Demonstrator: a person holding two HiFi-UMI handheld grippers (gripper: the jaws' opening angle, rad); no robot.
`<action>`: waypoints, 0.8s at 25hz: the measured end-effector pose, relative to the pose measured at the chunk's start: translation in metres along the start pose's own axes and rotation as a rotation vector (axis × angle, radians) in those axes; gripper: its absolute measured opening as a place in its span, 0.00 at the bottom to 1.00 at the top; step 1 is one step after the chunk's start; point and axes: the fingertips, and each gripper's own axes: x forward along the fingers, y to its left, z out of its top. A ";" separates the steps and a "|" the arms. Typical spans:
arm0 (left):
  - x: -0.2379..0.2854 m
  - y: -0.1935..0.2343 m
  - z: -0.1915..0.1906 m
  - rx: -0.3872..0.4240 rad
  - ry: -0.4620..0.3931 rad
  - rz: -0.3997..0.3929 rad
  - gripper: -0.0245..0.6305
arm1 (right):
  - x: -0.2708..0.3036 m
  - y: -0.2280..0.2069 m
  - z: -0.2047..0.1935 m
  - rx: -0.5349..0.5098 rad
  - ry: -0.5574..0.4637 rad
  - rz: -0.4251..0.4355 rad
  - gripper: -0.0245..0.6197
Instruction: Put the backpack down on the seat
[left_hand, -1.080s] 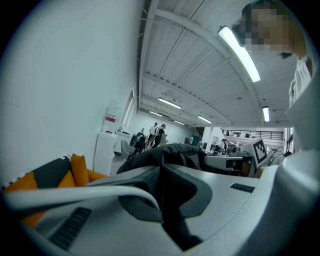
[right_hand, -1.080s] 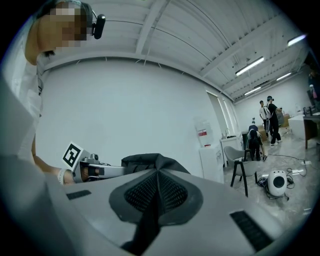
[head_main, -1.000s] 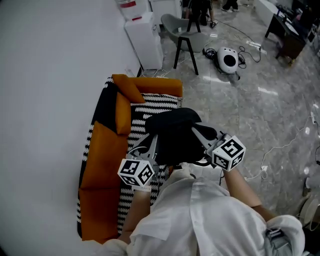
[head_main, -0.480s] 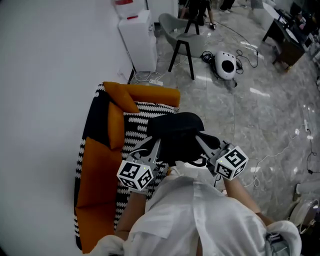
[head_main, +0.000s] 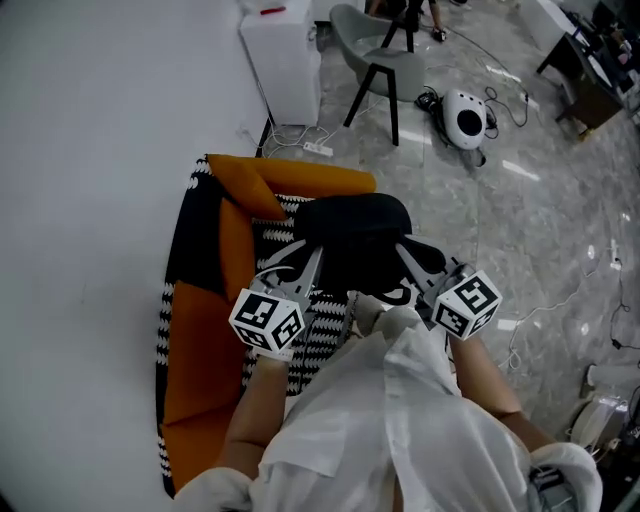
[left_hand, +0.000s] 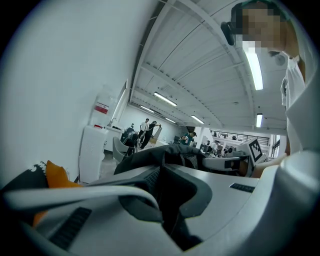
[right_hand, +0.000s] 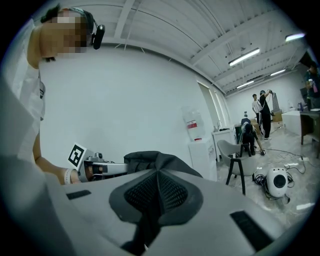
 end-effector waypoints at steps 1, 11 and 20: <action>0.002 0.009 -0.001 -0.005 0.004 0.006 0.09 | 0.010 -0.003 -0.003 0.004 0.009 0.006 0.08; 0.031 0.103 -0.029 -0.083 0.088 0.073 0.09 | 0.093 -0.025 -0.047 0.067 0.128 0.100 0.08; 0.071 0.181 -0.082 -0.184 0.181 0.148 0.09 | 0.166 -0.069 -0.109 0.109 0.247 0.127 0.08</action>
